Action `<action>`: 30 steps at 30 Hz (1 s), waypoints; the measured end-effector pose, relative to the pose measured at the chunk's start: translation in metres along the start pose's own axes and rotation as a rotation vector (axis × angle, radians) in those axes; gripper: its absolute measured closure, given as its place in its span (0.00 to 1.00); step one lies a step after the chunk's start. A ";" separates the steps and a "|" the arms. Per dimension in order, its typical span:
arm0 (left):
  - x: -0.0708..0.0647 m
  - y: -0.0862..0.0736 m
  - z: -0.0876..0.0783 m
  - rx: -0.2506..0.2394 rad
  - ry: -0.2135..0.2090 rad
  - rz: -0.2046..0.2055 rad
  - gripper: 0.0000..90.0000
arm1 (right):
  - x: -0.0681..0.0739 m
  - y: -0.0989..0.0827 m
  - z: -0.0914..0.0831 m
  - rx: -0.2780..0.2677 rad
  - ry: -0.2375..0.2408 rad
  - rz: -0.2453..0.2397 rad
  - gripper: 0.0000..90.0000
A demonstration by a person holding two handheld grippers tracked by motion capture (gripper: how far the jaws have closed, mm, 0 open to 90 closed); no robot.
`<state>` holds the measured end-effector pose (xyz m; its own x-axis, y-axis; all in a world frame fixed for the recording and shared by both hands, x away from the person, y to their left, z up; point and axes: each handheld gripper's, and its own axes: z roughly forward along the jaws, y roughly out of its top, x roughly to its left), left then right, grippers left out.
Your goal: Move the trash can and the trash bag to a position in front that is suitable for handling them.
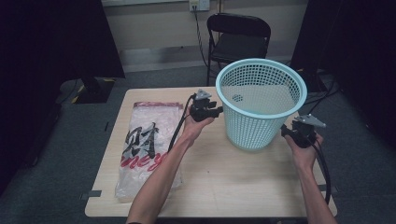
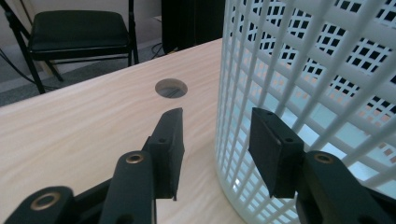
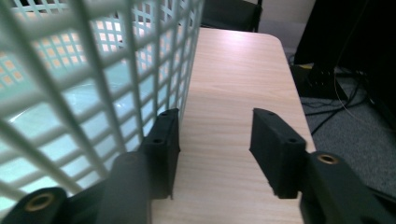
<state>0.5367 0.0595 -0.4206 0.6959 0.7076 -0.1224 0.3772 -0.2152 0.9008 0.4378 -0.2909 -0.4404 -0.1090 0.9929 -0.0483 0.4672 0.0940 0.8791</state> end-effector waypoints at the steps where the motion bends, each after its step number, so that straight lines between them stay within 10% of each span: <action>1: 0.000 -0.005 -0.007 -0.010 -0.006 -0.036 0.62 | 0.007 0.000 -0.004 -0.003 0.003 -0.005 0.61; 30: 0.009 -0.070 -0.150 -0.013 0.042 -0.026 0.64 | 0.095 -0.015 -0.041 -0.010 0.228 -0.082 0.61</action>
<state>0.4248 0.1821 -0.4219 0.6594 0.7407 -0.1282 0.3865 -0.1878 0.9030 0.3839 -0.2008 -0.4388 -0.3421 0.9396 -0.0119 0.4402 0.1714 0.8814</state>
